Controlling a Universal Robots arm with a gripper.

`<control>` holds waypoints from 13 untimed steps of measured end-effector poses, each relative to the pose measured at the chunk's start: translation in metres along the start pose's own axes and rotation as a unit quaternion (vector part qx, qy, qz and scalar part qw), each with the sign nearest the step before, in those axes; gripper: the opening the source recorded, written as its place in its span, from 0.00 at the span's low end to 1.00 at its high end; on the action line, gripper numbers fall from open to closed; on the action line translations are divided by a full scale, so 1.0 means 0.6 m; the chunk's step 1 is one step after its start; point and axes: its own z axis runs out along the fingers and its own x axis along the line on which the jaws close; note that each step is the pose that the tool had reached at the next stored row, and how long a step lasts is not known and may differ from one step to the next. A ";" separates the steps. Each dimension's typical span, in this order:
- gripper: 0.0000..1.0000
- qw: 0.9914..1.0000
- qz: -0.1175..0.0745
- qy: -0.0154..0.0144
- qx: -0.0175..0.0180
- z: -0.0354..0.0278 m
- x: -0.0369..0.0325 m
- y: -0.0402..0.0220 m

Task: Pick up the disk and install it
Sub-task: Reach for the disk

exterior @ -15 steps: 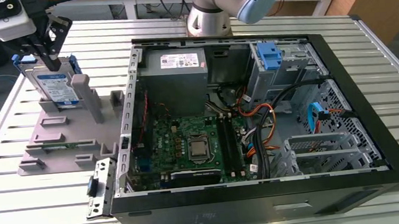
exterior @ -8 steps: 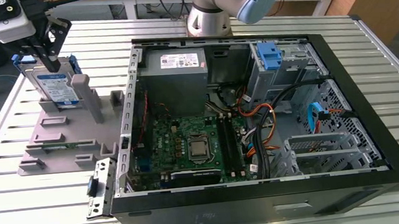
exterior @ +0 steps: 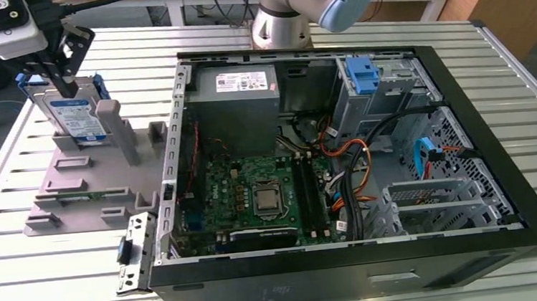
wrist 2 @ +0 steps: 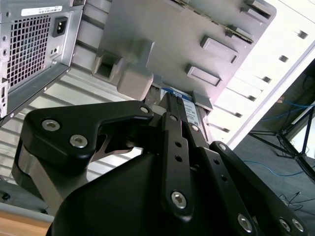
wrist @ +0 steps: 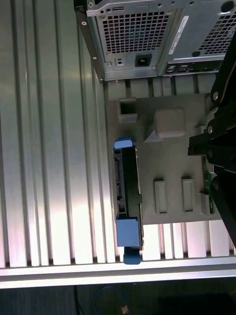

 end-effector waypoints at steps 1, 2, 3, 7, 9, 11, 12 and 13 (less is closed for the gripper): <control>0.11 1.000 0.000 0.003 0.000 0.000 0.000 0.000; 0.11 1.000 0.000 0.005 0.001 0.000 0.000 0.000; 0.11 1.000 0.000 0.007 0.001 0.001 0.000 0.000; 0.11 1.000 0.000 0.011 0.001 0.001 0.000 0.000; 0.11 1.000 0.001 0.012 0.001 0.001 0.000 0.000; 0.11 1.000 0.001 0.012 0.001 0.001 0.000 0.000; 0.11 1.000 0.000 0.012 0.001 0.001 0.000 0.000; 0.11 1.000 0.000 0.012 0.001 0.002 0.001 0.000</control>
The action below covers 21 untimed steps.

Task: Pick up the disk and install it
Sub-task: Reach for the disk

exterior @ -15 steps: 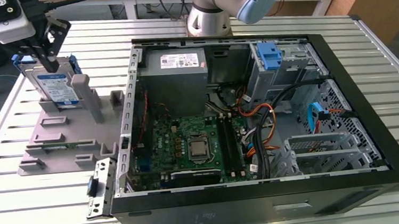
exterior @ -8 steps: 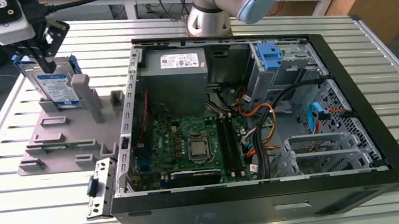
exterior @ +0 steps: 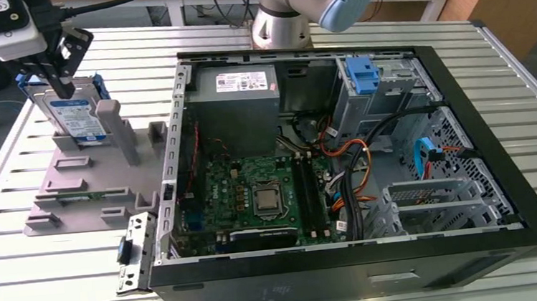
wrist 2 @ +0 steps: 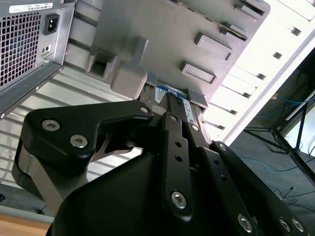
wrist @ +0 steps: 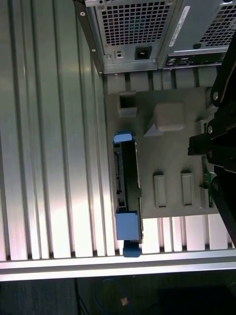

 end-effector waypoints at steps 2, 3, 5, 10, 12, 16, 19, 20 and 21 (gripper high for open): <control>0.11 1.000 0.000 0.000 0.000 0.001 0.001 0.001; 0.11 1.000 0.000 0.000 0.000 0.002 0.002 0.001; 0.11 1.000 0.000 0.000 0.000 0.003 0.004 0.003; 0.11 1.000 0.000 0.000 0.000 0.004 0.006 0.005; 0.11 1.000 0.000 0.000 0.000 0.005 0.008 0.006; 0.11 1.000 0.000 0.000 0.000 0.005 0.009 0.006; 0.11 1.000 0.000 0.000 0.000 0.005 0.010 0.006; 0.11 1.000 0.000 0.000 0.000 0.005 0.010 0.006; 0.11 1.000 0.000 0.000 0.000 0.005 0.010 0.006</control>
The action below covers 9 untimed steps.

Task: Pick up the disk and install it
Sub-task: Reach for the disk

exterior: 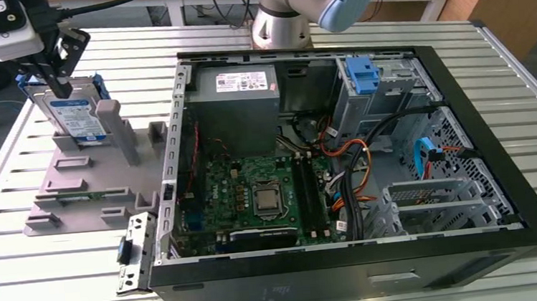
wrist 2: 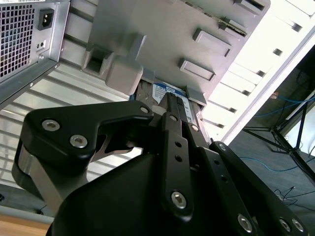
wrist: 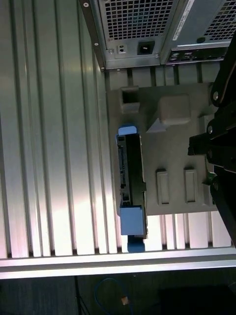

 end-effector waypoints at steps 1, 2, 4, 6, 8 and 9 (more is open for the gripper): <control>0.11 1.000 0.000 0.000 0.000 0.000 0.000 0.000; 0.11 1.000 0.000 0.000 0.000 0.000 0.000 0.000; 0.11 1.000 0.000 0.000 0.000 0.000 0.001 0.000; 0.11 1.000 0.000 0.000 0.000 0.000 0.001 0.000; 0.11 1.000 0.000 0.000 0.000 0.000 0.001 0.000; 0.11 1.000 0.000 0.000 0.000 0.000 0.001 0.000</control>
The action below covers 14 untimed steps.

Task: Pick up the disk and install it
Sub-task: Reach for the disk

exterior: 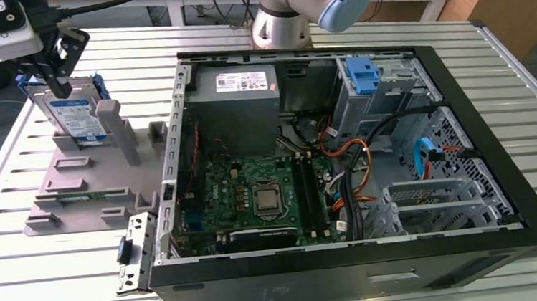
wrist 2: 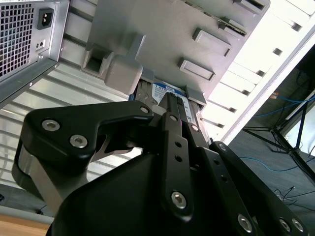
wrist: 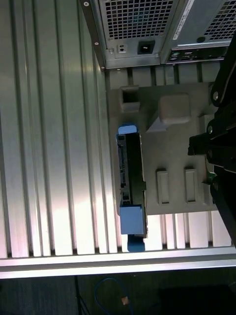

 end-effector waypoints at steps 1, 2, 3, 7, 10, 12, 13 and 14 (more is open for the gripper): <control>0.11 1.000 0.000 0.000 0.000 0.000 0.000 0.000; 0.11 1.000 0.000 0.000 0.000 0.000 0.001 0.000; 0.11 1.000 0.000 0.000 0.000 0.001 0.002 0.001; 0.11 1.000 0.000 0.000 0.000 0.001 0.003 0.001; 0.11 1.000 0.000 0.000 0.000 0.001 0.004 0.001; 0.11 1.000 0.000 0.000 0.000 0.001 0.007 0.002; 0.11 1.000 0.000 0.000 0.000 0.001 0.007 0.002; 0.11 1.000 0.000 0.000 0.000 0.002 0.007 0.002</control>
